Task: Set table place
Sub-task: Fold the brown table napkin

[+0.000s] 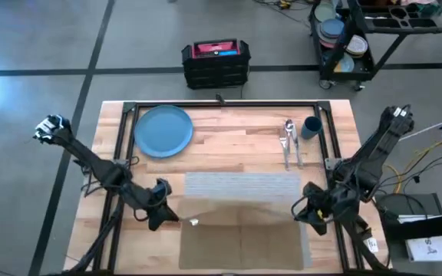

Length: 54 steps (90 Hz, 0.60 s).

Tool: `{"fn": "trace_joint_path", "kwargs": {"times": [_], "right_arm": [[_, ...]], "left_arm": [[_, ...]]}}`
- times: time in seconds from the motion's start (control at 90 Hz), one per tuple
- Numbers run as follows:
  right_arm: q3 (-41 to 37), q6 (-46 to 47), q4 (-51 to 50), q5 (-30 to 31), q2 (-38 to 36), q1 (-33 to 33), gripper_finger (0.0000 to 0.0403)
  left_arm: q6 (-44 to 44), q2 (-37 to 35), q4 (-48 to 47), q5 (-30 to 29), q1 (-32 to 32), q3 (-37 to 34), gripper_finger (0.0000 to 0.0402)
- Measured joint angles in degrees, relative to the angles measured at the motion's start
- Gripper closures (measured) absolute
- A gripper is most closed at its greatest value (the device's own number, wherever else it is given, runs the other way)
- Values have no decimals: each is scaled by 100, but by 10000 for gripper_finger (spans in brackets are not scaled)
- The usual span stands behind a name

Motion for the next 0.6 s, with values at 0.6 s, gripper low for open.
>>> {"fn": "trace_joint_path", "kwargs": {"times": [0.6], "right_arm": [[0, 451, 274, -406, 460, 219, 403]], "left_arm": [[-393, 1221, 768, 12, -360, 0, 402]]}}
